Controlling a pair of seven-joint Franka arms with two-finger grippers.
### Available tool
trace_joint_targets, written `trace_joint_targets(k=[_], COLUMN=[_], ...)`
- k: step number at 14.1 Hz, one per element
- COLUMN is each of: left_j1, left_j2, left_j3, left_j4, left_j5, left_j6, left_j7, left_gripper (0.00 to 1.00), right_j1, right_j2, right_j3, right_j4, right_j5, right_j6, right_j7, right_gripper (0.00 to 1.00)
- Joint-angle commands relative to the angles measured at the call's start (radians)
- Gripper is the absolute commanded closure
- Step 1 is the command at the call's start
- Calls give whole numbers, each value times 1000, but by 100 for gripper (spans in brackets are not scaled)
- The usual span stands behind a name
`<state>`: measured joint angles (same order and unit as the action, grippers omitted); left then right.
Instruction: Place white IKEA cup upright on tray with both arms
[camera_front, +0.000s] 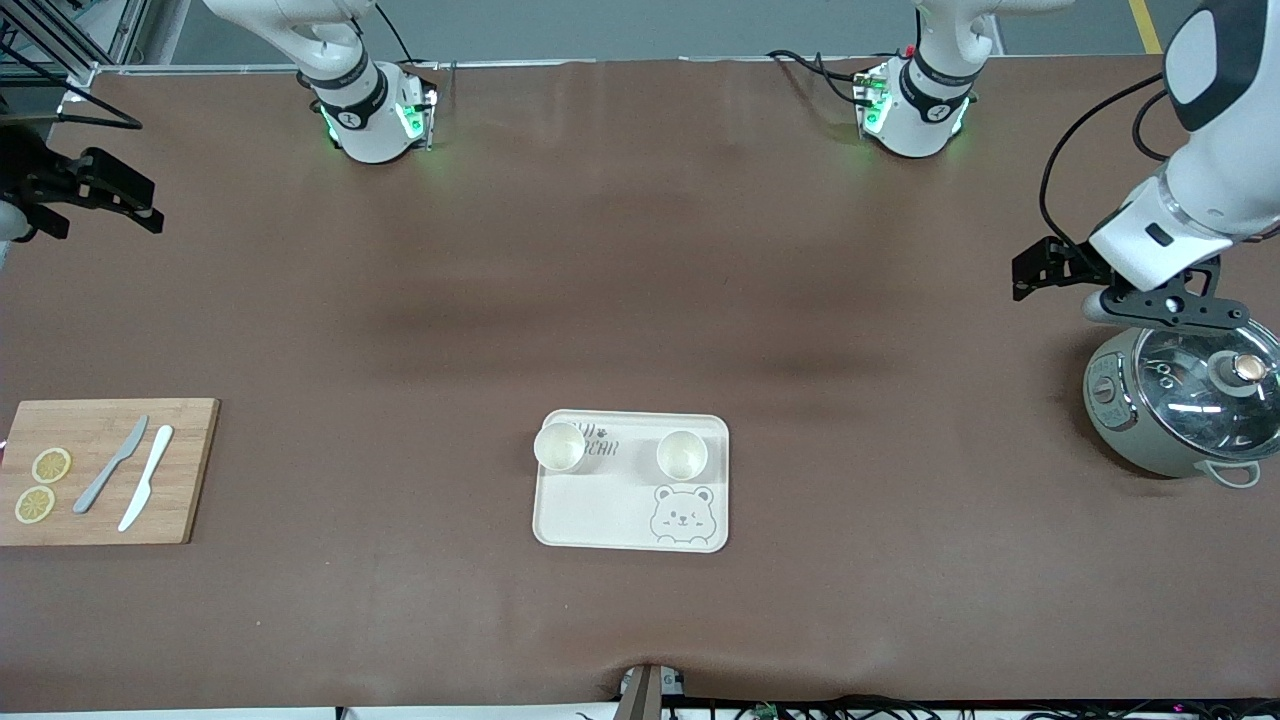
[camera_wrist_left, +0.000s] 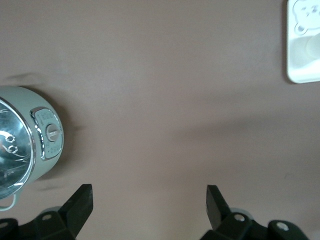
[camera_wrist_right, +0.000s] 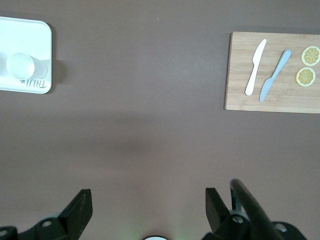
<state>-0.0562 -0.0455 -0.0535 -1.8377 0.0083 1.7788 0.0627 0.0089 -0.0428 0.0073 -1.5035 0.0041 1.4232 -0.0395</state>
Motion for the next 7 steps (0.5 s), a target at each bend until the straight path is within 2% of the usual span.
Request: trace_joint_targets(k=[1, 3, 7], left_j1=[6, 7, 9], left_j2=[-79, -108, -113], left_j3=[-16, -16, -14], left_j4=[-107, -156, -158], left_j5=[29, 29, 25], left_j6=[60, 93, 90], left_j7=[16, 16, -3], left_gripper=[0, 0, 0], right_j1=[-23, -29, -27], right_j2=[-17, -16, -17], right_j3=[10, 10, 11], right_j4=[-17, -15, -18], right_j5=[24, 24, 24], right_j6=[10, 11, 19], right_j7=[-16, -16, -16], right_gripper=[0, 0, 0])
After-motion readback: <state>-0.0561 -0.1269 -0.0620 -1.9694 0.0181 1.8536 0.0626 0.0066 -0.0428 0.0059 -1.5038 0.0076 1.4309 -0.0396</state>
